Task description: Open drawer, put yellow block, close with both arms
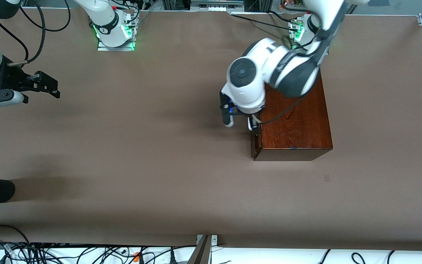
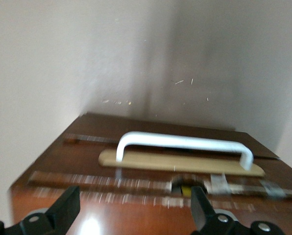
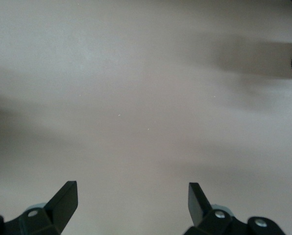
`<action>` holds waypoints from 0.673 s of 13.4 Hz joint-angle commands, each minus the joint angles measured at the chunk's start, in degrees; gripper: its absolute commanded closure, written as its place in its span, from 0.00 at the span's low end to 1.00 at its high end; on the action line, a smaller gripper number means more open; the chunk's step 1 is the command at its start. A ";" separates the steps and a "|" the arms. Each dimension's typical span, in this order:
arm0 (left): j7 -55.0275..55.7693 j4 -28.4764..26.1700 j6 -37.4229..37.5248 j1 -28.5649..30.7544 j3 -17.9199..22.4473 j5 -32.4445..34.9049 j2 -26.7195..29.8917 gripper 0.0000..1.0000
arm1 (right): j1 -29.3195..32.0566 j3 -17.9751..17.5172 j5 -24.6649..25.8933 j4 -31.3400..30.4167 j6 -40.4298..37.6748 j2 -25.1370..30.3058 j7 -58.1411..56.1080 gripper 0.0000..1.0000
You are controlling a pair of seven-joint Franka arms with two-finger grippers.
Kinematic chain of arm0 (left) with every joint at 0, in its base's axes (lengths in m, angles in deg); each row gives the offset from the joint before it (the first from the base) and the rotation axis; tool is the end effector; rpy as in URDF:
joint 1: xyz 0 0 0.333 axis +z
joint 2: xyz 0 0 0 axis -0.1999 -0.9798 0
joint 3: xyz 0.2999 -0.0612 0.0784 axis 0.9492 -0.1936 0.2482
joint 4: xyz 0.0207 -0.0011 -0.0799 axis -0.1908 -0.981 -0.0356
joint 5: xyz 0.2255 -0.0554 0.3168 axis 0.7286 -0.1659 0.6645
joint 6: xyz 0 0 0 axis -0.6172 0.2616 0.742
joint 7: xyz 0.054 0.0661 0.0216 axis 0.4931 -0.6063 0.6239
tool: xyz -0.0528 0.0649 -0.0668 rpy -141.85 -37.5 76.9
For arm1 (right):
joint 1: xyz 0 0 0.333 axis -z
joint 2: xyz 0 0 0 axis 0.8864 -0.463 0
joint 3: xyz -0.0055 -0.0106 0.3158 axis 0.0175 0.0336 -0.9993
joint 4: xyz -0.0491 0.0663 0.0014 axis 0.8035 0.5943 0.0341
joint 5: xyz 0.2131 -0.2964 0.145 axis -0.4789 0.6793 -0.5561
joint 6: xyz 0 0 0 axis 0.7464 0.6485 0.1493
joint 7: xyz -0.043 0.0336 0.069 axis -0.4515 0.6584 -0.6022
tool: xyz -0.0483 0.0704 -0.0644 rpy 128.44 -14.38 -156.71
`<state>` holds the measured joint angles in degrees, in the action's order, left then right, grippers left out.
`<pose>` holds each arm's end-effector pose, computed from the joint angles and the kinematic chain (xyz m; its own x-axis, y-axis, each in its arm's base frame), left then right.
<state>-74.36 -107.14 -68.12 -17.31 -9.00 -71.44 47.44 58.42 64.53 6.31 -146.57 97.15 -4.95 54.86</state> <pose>0.5680 -0.3728 0.4126 0.1870 -0.9615 -0.2013 -0.9781 -0.2014 0.0532 0.5729 0.0386 0.5922 0.9858 0.1679 -0.0013 0.1678 -0.9854 -0.0293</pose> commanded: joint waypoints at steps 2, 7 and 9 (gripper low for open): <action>3.24 3.55 6.50 11.23 -0.40 -7.45 4.09 0.00 | -0.13 0.26 -0.50 0.81 -0.25 -0.30 0.78 0.00; 15.37 3.73 8.80 21.87 -0.66 -9.22 9.55 0.00 | -0.13 0.26 -0.50 0.81 -0.34 -0.30 0.70 0.00; 16.33 4.60 11.51 24.00 -0.49 -9.83 9.90 0.00 | -0.13 0.26 -0.50 0.81 -0.34 -0.30 0.70 0.00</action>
<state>-60.23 -103.52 -59.24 4.35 -8.82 -79.42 56.75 58.42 64.62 6.30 -146.57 97.15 -4.96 54.86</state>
